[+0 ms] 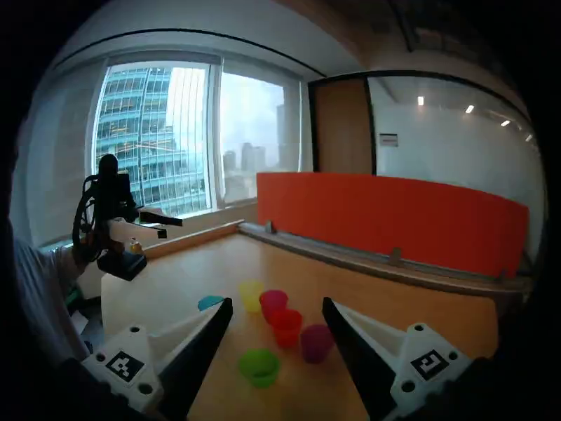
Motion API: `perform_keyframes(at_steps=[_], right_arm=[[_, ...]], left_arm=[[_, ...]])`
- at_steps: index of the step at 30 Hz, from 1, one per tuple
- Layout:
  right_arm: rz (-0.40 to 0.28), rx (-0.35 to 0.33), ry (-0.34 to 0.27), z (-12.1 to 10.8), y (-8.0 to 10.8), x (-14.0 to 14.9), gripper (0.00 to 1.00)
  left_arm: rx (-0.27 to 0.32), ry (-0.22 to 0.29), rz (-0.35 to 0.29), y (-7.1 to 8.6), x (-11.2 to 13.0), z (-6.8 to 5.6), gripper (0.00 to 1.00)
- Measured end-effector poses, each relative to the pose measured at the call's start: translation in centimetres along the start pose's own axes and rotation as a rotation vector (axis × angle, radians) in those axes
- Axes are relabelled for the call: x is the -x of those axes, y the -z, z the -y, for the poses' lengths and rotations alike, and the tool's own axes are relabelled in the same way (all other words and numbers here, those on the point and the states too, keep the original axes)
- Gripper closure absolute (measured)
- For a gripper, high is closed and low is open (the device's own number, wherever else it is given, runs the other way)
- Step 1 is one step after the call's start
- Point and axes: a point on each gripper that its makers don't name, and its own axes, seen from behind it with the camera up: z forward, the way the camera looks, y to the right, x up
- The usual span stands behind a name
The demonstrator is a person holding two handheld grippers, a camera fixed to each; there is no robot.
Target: Pour water
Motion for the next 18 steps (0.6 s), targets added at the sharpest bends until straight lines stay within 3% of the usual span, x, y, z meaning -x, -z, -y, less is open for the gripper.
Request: perform_keyframes(at_steps=[10, 18], right_arm=[[0.082, -0.05, 0.066, 0.9, -0.3, 3.6, 0.01], [0.128, -0.083, 0.07, 1.0, -1.1, 6.4, 0.01]], left_arm=[[0.007, -0.015, 0.091, -1.0, 4.8, 0.8, 0.0], [0.024, -0.027, 0.152, -1.7, 8.0, 1.1, 0.0]])
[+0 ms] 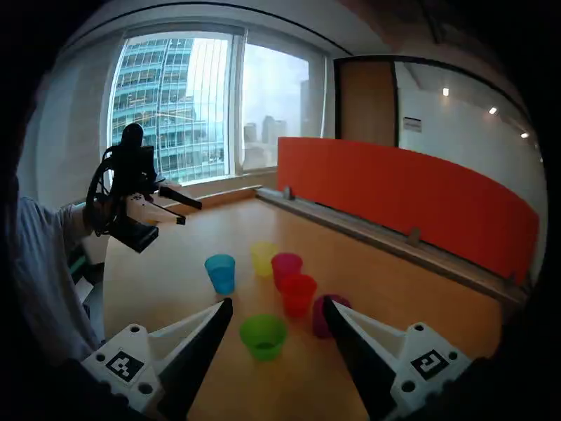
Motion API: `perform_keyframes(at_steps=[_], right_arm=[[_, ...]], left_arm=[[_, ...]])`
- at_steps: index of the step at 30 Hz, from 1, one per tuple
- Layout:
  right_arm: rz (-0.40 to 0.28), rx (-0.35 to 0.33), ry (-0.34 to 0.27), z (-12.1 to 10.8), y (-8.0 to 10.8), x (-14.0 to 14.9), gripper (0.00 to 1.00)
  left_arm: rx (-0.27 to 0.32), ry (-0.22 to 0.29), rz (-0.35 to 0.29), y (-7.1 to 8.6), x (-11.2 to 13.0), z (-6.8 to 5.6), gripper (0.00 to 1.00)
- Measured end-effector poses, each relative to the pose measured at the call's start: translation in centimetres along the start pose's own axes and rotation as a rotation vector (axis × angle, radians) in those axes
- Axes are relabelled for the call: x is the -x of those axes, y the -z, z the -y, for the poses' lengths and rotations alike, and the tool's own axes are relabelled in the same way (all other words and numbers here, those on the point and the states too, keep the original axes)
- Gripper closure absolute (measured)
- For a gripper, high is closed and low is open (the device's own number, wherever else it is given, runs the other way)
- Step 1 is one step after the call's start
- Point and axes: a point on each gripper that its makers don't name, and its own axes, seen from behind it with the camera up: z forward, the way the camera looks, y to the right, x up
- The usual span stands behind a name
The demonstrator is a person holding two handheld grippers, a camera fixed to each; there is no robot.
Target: Pour water
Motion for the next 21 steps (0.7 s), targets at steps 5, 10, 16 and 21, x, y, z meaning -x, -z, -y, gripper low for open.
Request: perform_keyframes(at_steps=[5, 10, 16, 21], right_arm=[[0.019, -0.004, -0.012, -0.6, -0.8, 1.6, 0.01], [0.047, -0.009, -0.026, -1.0, -1.7, 3.4, 0.01], [0.082, -0.02, -0.018, -0.9, -2.6, 5.4, 0.01], [0.113, -0.028, -0.01, -0.8, -3.0, 6.7, 0.01]], left_arm=[[0.006, -0.005, 0.04, -0.6, 2.0, 0.2, 0.0], [0.011, 0.006, 0.084, -1.1, 4.3, 0.3, 0.0], [0.014, 0.005, 0.137, -1.7, 6.5, 0.4, 0.0], [0.013, -0.005, 0.172, -2.1, 7.9, 0.5, 0.0]])
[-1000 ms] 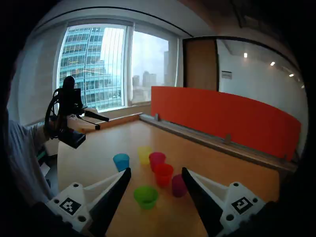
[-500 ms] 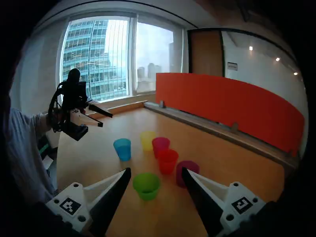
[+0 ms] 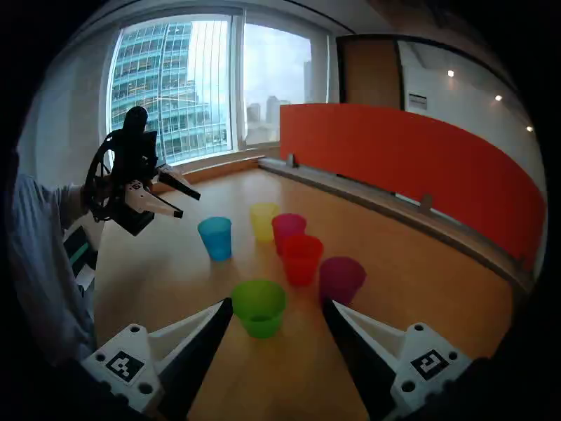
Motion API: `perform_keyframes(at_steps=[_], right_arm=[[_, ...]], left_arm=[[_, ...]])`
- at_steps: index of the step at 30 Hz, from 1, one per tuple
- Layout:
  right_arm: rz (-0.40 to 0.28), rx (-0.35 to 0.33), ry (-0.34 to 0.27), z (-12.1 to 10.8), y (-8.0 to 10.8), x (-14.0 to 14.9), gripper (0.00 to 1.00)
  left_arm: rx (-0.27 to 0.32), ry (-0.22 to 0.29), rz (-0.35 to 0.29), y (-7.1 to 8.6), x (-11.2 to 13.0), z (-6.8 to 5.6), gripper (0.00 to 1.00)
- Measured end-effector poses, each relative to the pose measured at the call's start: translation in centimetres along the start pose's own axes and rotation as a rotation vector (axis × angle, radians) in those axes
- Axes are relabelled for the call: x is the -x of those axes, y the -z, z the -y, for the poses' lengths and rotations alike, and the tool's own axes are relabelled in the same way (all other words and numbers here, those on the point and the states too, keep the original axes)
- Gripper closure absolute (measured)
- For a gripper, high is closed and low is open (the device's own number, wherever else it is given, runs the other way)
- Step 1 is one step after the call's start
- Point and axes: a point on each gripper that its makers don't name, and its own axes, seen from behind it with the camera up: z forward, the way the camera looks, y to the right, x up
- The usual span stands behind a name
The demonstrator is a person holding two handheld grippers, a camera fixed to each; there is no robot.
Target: Pour water
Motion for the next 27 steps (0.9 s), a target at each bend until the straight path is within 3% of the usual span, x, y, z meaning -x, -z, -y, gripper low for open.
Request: perform_keyframes(at_steps=[14, 27], right_arm=[[0.081, -0.03, 0.053, 1.1, -2.0, 2.7, 0.01], [0.132, -0.059, 0.082, 1.9, -4.8, 4.5, 0.01]], left_arm=[[0.037, -0.036, 0.133, -1.6, 3.8, -0.6, 0.0], [0.046, -0.044, 0.209, -3.9, 5.7, 0.3, 0.0]])
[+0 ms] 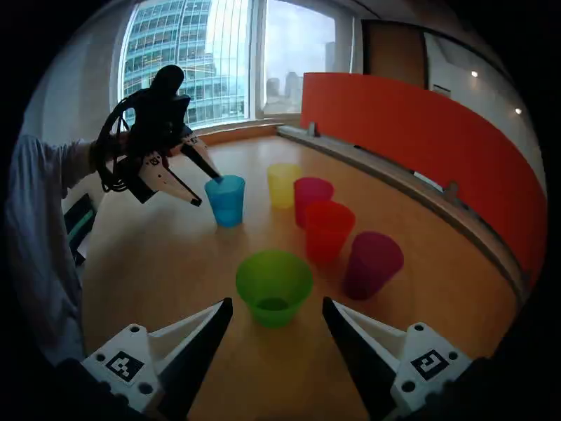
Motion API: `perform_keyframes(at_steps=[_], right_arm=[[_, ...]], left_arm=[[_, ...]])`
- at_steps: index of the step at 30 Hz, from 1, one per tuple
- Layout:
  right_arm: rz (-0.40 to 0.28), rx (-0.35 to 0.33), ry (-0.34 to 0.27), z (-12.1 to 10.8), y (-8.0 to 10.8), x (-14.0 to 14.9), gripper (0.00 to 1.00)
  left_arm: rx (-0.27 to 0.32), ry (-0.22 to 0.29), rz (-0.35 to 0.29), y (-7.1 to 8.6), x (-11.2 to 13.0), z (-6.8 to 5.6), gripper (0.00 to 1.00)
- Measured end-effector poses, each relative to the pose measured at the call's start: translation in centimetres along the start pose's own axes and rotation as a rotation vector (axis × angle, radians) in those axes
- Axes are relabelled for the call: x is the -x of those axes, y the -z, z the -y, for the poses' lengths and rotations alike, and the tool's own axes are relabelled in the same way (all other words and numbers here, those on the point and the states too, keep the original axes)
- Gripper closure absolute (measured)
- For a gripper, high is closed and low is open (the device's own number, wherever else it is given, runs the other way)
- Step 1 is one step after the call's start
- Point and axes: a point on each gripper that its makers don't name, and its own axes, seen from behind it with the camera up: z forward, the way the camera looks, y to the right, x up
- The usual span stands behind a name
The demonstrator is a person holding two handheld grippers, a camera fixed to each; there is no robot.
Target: Pour water
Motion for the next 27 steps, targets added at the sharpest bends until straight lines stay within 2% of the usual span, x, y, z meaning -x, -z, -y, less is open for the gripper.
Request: perform_keyframes(at_steps=[6, 14, 27], right_arm=[[0.012, -0.014, -0.001, 0.2, -1.3, 0.1, 0.01], [0.03, -0.026, 0.015, 0.3, -2.7, 0.3, 0.01], [0.033, -0.028, 0.031, 0.2, -3.5, -0.2, 0.01]], left_arm=[[0.008, 0.0, 0.013, -1.0, -0.1, 0.1, 0.0], [0.033, -0.002, 0.016, -2.0, -0.7, -0.3, 0.0], [0.033, -0.01, 0.015, -3.0, -1.0, -0.2, 0.0]])
